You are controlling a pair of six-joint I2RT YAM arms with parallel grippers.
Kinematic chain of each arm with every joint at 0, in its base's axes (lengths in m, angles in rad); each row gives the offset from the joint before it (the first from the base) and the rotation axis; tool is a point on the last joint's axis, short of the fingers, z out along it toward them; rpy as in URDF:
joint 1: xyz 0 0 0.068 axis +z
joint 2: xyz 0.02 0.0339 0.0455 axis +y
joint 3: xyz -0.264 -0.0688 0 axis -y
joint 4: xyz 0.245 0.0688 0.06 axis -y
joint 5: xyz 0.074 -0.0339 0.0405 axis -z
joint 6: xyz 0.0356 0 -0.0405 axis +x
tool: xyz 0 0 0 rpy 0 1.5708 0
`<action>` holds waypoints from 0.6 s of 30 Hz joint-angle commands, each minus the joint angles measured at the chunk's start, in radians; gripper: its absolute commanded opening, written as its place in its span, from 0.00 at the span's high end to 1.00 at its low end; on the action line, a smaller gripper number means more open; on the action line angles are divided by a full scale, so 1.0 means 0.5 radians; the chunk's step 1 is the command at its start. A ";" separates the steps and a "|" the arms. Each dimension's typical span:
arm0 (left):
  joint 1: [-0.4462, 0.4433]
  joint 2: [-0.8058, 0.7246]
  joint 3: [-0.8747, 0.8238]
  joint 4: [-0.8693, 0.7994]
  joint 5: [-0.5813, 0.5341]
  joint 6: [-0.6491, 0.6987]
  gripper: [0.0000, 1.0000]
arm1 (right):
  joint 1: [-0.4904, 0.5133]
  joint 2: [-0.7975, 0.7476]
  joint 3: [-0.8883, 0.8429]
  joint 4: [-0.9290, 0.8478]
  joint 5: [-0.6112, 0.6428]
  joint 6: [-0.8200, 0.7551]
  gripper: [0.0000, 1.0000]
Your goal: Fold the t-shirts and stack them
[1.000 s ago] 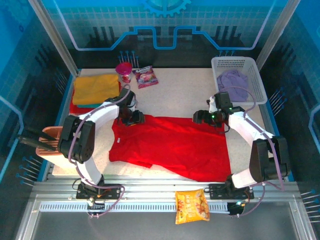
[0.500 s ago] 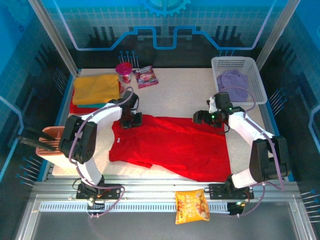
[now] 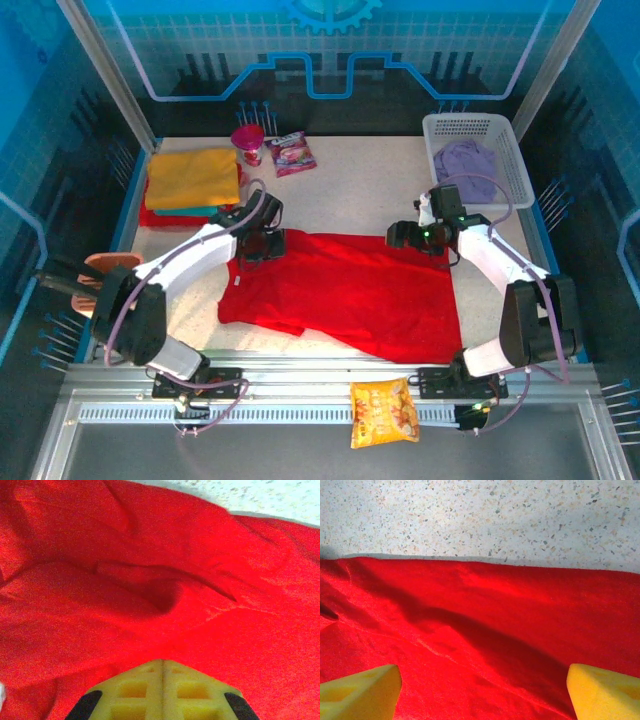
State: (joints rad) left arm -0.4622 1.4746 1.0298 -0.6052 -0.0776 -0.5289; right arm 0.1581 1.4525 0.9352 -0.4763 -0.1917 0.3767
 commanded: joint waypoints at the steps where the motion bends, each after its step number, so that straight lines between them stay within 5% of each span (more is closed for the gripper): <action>1: -0.145 -0.169 -0.156 -0.046 -0.203 -0.226 1.00 | 0.022 -0.036 -0.020 -0.032 -0.021 0.011 0.13; 3: -0.184 -0.216 -0.266 0.017 -0.239 -0.294 0.99 | 0.022 -0.032 -0.022 -0.031 -0.028 0.016 0.13; 5: -0.137 -0.202 -0.261 0.020 -0.255 -0.274 0.60 | 0.022 -0.024 -0.023 -0.013 -0.051 0.022 0.13; 7: -0.047 -0.130 -0.158 0.015 -0.160 -0.189 0.42 | 0.021 -0.013 -0.019 -0.021 -0.075 0.021 0.13; 11: 0.042 0.106 0.139 -0.082 -0.112 0.006 0.37 | 0.024 -0.049 -0.021 -0.089 -0.019 -0.015 0.12; 18: 0.202 0.471 0.346 -0.062 0.050 0.123 0.42 | -0.024 -0.164 -0.070 -0.207 0.114 -0.081 0.10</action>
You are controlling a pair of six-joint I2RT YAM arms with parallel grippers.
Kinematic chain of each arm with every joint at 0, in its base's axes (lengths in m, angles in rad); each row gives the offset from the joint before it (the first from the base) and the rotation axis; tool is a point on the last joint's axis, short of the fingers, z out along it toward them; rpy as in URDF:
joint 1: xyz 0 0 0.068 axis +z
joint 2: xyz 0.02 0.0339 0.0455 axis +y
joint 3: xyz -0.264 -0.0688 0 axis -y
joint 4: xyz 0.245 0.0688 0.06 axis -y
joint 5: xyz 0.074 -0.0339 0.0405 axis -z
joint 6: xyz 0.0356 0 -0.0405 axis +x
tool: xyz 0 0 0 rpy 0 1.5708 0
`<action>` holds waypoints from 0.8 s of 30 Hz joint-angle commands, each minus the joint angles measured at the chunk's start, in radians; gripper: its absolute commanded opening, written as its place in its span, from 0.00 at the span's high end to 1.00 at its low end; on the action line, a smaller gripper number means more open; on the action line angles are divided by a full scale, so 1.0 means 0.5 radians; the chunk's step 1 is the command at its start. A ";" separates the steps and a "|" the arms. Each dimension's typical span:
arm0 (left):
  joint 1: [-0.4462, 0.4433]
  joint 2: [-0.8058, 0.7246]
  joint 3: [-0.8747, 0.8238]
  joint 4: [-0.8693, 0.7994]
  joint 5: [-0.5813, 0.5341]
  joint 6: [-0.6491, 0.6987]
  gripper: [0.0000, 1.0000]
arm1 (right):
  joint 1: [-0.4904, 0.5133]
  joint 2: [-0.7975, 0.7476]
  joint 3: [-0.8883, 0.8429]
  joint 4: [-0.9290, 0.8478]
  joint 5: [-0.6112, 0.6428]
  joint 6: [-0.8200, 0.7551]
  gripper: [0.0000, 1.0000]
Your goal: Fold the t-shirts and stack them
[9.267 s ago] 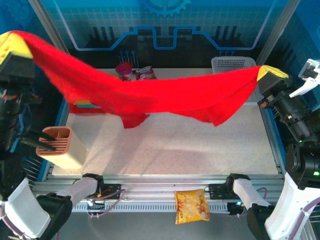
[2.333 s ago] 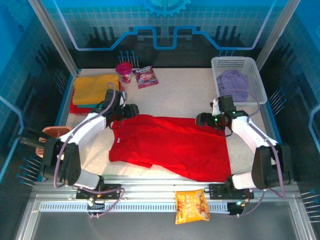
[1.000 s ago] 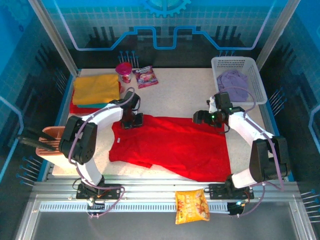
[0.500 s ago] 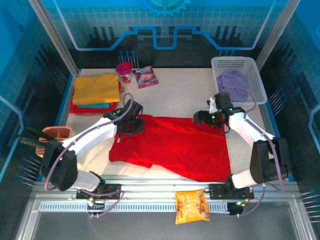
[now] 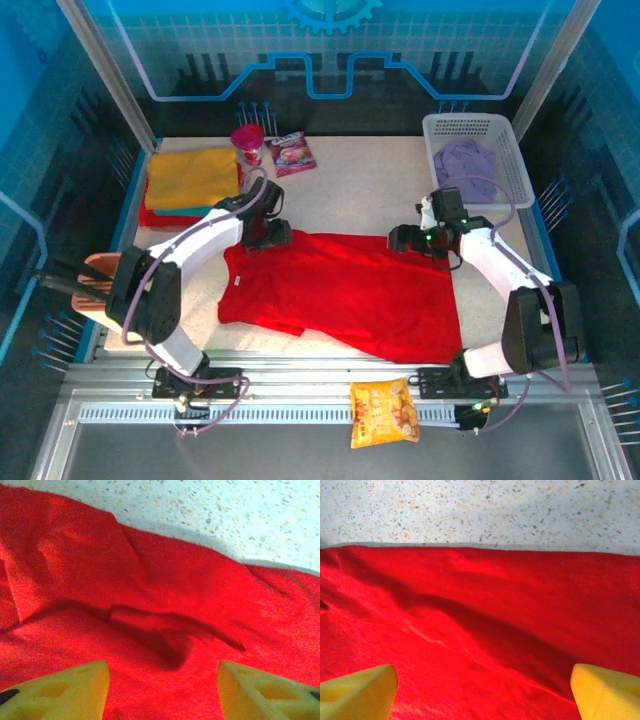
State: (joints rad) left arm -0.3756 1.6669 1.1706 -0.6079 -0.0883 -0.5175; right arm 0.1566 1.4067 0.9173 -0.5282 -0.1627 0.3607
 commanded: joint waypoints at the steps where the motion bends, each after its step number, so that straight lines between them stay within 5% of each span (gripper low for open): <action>1: 0.039 0.139 0.090 -0.071 0.063 0.105 0.44 | -0.036 -0.092 -0.052 -0.101 0.053 -0.055 0.09; 10: 0.053 0.353 0.120 -0.059 0.070 0.067 0.55 | -0.104 -0.071 -0.064 -0.076 -0.030 -0.062 0.10; 24: -0.066 0.168 0.068 -0.093 0.014 0.002 1.00 | -0.106 -0.018 -0.061 -0.039 -0.074 -0.043 0.11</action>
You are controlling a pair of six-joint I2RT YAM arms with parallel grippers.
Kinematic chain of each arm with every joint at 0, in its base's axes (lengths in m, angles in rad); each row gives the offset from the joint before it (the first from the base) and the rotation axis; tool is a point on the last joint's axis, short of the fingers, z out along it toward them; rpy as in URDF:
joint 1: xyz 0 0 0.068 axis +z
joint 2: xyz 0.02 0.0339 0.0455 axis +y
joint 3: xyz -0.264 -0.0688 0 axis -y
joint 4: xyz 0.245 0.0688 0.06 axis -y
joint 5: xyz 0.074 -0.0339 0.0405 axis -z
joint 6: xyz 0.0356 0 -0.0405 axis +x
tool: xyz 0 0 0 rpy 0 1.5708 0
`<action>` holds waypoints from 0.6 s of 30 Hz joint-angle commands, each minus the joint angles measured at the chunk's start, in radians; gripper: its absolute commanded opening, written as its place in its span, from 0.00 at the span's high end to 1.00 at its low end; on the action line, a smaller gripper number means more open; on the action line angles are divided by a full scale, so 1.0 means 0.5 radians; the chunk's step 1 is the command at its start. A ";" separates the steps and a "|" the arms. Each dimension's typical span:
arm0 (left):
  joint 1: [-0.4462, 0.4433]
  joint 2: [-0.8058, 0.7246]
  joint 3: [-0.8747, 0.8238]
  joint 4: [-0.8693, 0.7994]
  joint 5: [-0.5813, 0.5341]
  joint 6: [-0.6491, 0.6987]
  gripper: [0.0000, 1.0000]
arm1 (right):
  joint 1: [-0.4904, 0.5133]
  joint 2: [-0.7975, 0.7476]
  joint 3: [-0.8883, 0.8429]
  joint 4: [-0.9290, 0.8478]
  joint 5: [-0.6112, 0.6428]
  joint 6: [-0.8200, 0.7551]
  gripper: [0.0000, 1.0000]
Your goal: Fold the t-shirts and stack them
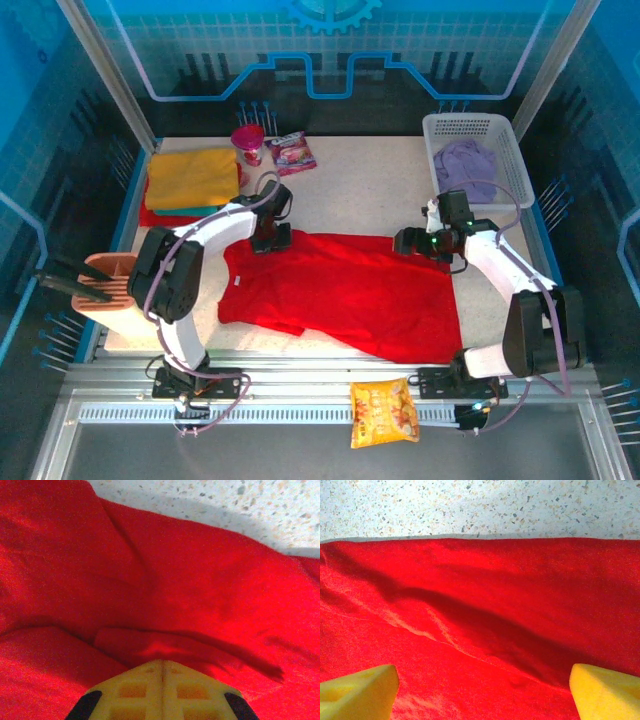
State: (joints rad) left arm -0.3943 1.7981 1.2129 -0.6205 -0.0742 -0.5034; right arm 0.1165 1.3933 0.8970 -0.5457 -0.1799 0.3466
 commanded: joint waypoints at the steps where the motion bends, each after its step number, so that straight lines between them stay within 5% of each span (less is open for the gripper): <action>1: -0.037 -0.113 -0.028 -0.076 -0.023 -0.036 1.00 | -0.028 0.004 -0.023 -0.004 -0.041 -0.015 0.11; 7: -0.059 -0.271 -0.188 -0.027 -0.035 -0.095 0.98 | -0.028 -0.004 -0.024 0.011 -0.054 -0.006 0.11; 9: -0.042 -0.278 -0.199 -0.032 -0.059 -0.089 0.65 | -0.028 0.004 -0.024 0.023 -0.075 0.000 0.11; 11: -0.016 -0.262 -0.175 -0.031 -0.038 -0.072 0.46 | -0.027 0.011 -0.024 0.024 -0.094 0.002 0.11; 18: -0.005 -0.051 -0.011 -0.057 0.016 -0.026 0.48 | -0.026 -0.025 -0.078 0.009 -0.086 -0.001 0.12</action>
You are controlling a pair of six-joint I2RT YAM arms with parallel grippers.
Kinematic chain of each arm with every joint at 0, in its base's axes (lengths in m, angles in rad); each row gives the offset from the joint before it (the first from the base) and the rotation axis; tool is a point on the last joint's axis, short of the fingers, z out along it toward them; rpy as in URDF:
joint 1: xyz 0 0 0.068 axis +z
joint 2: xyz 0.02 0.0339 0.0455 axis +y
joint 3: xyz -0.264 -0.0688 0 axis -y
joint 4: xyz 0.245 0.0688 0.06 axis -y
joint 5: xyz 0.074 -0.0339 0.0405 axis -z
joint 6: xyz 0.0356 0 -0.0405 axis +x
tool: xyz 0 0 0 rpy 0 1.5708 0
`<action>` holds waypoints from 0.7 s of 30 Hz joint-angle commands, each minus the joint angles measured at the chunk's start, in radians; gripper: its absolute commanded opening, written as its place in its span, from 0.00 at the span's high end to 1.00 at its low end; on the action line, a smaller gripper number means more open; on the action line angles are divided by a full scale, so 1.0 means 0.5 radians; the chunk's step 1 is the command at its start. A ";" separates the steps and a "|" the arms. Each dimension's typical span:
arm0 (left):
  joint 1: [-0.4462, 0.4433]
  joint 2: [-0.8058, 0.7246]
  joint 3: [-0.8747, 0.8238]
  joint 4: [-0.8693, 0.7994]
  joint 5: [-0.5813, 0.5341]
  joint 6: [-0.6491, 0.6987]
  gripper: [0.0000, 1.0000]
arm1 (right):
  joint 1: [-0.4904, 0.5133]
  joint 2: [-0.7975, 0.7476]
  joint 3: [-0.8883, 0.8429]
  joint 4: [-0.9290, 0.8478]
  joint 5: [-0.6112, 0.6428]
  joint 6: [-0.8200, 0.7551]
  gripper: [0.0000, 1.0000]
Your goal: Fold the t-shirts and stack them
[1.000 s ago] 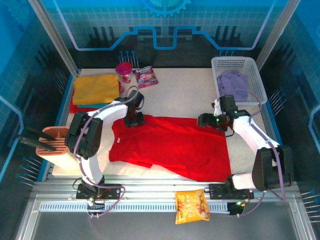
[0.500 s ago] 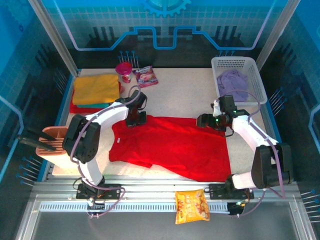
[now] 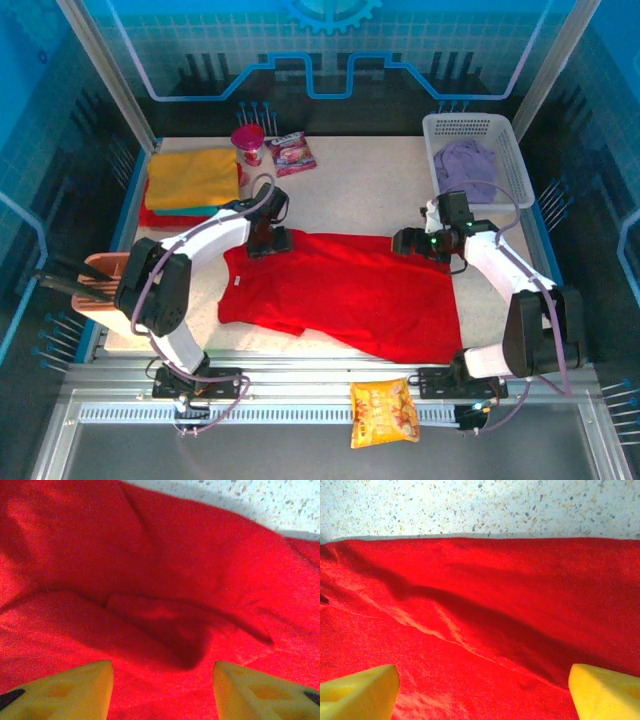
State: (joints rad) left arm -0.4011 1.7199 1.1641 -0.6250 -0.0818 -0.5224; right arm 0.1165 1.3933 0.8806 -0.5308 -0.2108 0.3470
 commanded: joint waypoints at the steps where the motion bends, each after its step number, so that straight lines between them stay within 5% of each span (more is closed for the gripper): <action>1: 0.008 0.140 0.104 -0.056 0.049 0.014 0.51 | -0.028 -0.025 -0.046 -0.027 -0.018 -0.006 0.12; 12: -0.003 0.066 0.034 -0.069 0.029 -0.021 0.90 | -0.030 -0.002 -0.035 -0.020 -0.026 -0.008 0.12; 16: -0.022 0.024 0.014 -0.061 0.017 -0.034 0.95 | -0.030 0.005 -0.034 -0.010 -0.040 0.003 0.12; 18: -0.027 0.021 0.008 -0.070 0.012 -0.033 0.91 | -0.030 0.003 -0.035 -0.010 -0.039 -0.001 0.12; 21: -0.027 -0.014 -0.004 -0.081 -0.008 -0.026 0.46 | -0.028 0.000 -0.037 -0.015 -0.042 -0.007 0.12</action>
State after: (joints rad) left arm -0.4107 1.7554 1.1797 -0.6312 -0.0742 -0.5251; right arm 0.1165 1.3933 0.8642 -0.5312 -0.2157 0.3470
